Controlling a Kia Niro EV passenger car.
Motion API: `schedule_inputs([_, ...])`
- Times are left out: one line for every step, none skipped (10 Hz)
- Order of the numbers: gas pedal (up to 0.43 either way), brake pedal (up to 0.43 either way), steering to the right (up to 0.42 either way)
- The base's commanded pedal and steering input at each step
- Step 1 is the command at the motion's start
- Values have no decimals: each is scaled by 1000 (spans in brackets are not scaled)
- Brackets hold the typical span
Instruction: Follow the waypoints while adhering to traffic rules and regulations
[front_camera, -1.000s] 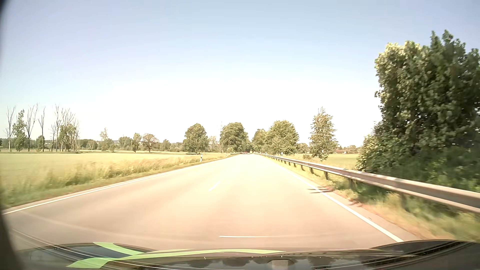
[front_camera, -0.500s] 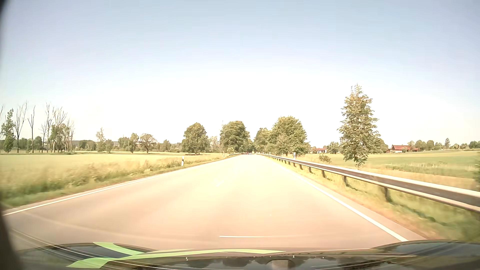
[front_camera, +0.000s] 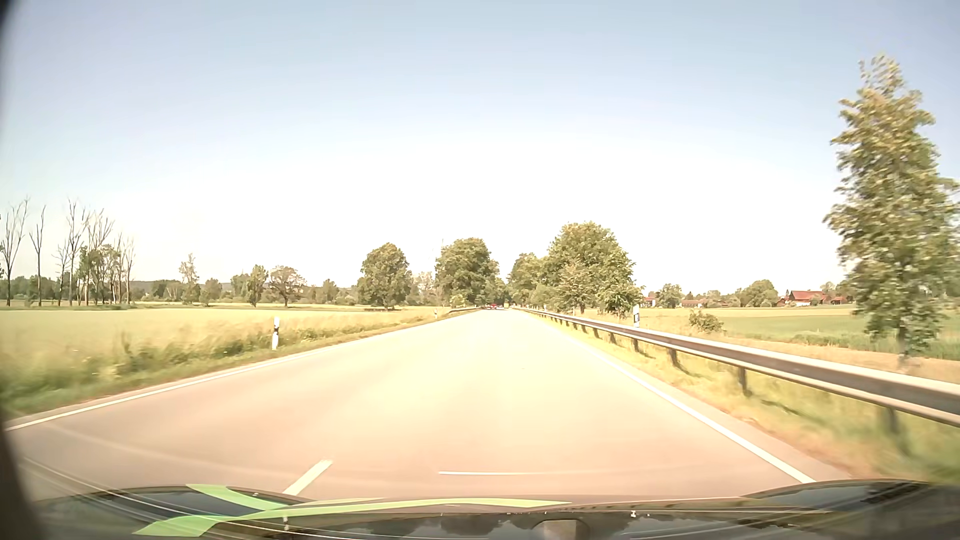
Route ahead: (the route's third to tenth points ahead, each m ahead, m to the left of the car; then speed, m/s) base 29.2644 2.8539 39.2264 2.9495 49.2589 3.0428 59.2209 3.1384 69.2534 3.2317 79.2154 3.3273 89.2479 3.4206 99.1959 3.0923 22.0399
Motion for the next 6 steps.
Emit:
schedule_inputs([287,0,-1])
schedule_inputs([299,0,-1])
schedule_inputs([311,0,-1])
schedule_inputs([319,0,0])
schedule_inputs([331,0,-1])
schedule_inputs([350,0,-1])
